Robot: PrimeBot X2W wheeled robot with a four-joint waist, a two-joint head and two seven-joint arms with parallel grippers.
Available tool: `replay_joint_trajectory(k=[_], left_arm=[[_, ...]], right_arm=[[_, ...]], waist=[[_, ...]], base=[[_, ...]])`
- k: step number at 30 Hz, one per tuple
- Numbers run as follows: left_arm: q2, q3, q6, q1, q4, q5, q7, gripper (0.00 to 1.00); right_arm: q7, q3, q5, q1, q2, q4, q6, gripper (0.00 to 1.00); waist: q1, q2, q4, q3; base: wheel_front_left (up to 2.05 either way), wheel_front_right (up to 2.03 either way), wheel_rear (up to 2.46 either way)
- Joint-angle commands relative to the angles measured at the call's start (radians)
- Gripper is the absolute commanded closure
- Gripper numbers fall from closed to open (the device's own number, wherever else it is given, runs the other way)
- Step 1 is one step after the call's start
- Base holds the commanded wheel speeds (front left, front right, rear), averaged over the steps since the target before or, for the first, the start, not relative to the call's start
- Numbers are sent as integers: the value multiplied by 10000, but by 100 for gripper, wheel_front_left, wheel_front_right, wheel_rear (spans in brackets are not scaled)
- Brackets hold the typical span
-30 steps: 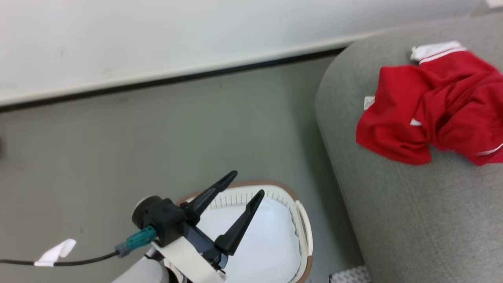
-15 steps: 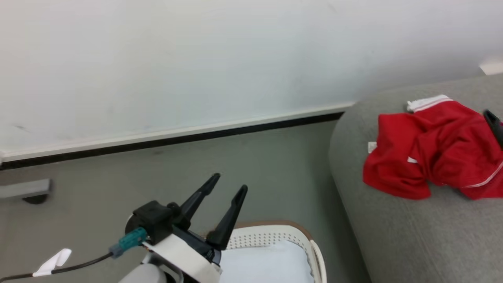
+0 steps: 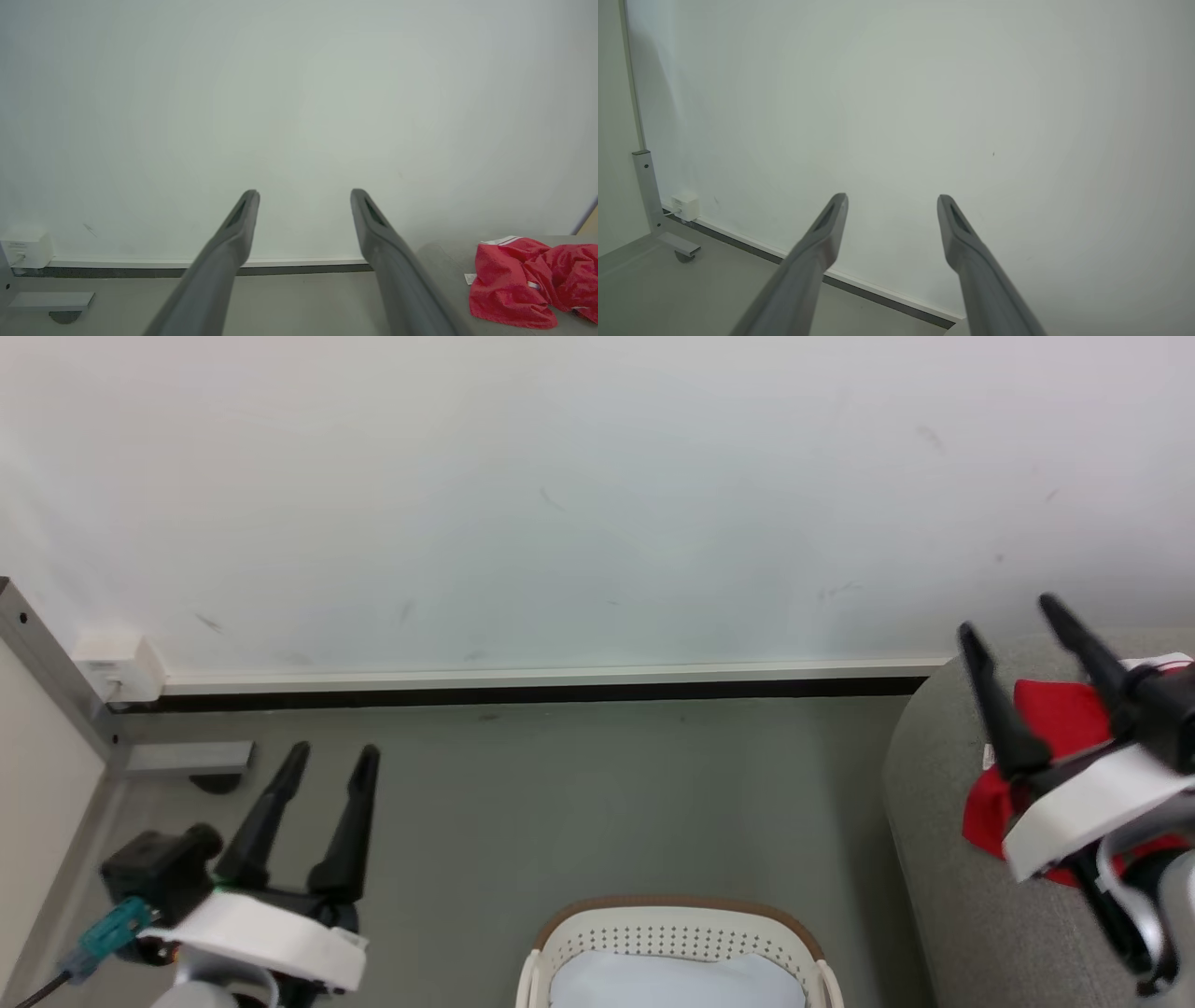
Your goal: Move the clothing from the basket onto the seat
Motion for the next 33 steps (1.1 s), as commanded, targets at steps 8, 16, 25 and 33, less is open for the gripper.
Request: replay_joint_trajectory(k=[8,16,25,33], left_arm=[[-374,1855,-238,1364,59,636,0,0],[-1439,3183,-777,2245,-37,2075,0,0],[-2288,3673,-1441,2632,281,3434,-1,0],[-2522,3856,-1639,2494,460,3711,-1,0]], right_arm=[[-1599,-507,-1055,2152,1934,-448,-25,0],[-3372,-666,-1712,3632,2627,103,-23,0],[-4078,-927,-1844,3960,2848,1258,-23,0],[-4090,-969,-1740,3895,2914,926,-23,0]], waist=[[2,0,235,61],[2,0,109,122],[2,0,-30,194],[2,0,-206,208]], base=[[0,0,0],[0,0,0],[0,0,0],[0,0,0]])
